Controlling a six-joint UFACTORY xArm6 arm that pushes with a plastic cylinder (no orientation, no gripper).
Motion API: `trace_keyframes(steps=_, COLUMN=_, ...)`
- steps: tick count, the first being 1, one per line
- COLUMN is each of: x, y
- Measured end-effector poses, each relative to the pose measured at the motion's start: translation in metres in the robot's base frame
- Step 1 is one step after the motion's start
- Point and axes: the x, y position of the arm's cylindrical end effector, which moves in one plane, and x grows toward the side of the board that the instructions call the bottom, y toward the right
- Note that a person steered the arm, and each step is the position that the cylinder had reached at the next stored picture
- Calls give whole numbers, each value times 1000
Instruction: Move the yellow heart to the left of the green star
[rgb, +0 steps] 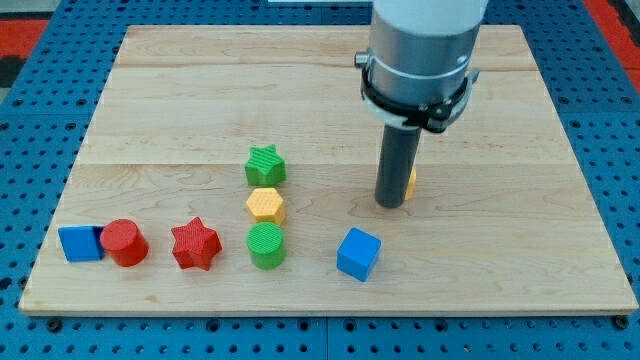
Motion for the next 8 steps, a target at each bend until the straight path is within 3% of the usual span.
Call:
trace_keyframes(steps=2, x=-50, y=15)
trace_keyframes(steps=4, x=-65, y=105)
trace_keyframes(steps=5, x=-82, y=116)
trace_keyframes(steps=6, x=-94, y=108)
trace_keyframes(steps=8, x=-99, y=19)
